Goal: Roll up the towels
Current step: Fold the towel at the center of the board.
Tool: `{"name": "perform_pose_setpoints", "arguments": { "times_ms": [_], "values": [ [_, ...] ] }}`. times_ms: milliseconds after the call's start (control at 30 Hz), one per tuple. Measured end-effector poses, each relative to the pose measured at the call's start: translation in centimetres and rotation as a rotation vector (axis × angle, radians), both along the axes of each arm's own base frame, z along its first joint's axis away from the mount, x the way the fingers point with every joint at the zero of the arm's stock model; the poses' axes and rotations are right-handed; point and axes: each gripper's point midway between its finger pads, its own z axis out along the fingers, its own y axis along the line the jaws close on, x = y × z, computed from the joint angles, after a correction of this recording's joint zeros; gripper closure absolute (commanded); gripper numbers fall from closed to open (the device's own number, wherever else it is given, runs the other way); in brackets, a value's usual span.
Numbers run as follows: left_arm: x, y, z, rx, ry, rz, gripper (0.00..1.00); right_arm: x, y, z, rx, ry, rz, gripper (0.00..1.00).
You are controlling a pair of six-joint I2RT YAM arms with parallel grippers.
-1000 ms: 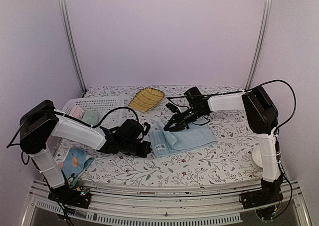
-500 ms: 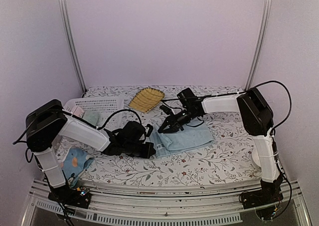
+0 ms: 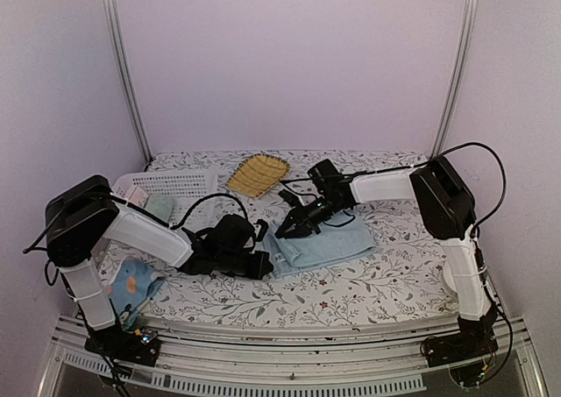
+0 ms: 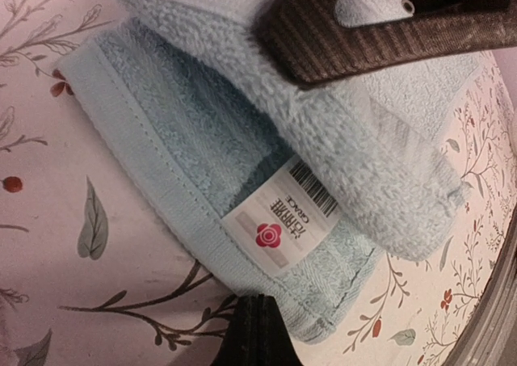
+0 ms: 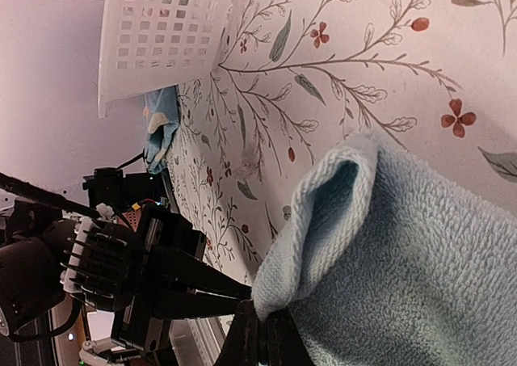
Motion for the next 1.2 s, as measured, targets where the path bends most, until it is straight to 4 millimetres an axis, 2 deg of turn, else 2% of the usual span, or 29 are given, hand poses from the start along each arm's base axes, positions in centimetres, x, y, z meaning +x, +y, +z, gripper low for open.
{"name": "perform_pose_setpoints", "arguments": {
  "times_ms": [333,500,667,800,933,1067,1200],
  "values": [
    [0.0,0.0,0.0,-0.002,-0.001,0.001,1.0,-0.4,0.6,0.1,0.005,0.004,0.005,0.97],
    [0.1,0.1,0.0,-0.002,-0.002,0.002,1.0,-0.6,0.8,0.2,0.007,0.006,0.007,0.92],
    [0.1,0.1,0.0,-0.002,-0.002,0.002,1.0,-1.2,1.2,0.2,0.016,0.011,0.023,0.92],
    [0.1,0.1,0.0,-0.005,-0.004,0.003,1.0,-1.6,1.4,0.2,0.021,0.016,0.034,0.83],
    [0.1,0.1,0.0,-0.005,-0.005,0.004,1.0,-1.7,1.5,-0.8,0.019,0.029,0.039,0.76],
    [0.1,0.1,0.0,-0.004,-0.007,0.005,1.0,-2.0,1.4,-2.6,0.0,0.06,0.044,0.75],
    [-0.3,0.7,0.0,-0.001,-0.001,0.011,1.0,-1.9,1.2,-2.6,0.013,0.067,0.05,0.75]
  ]
}}
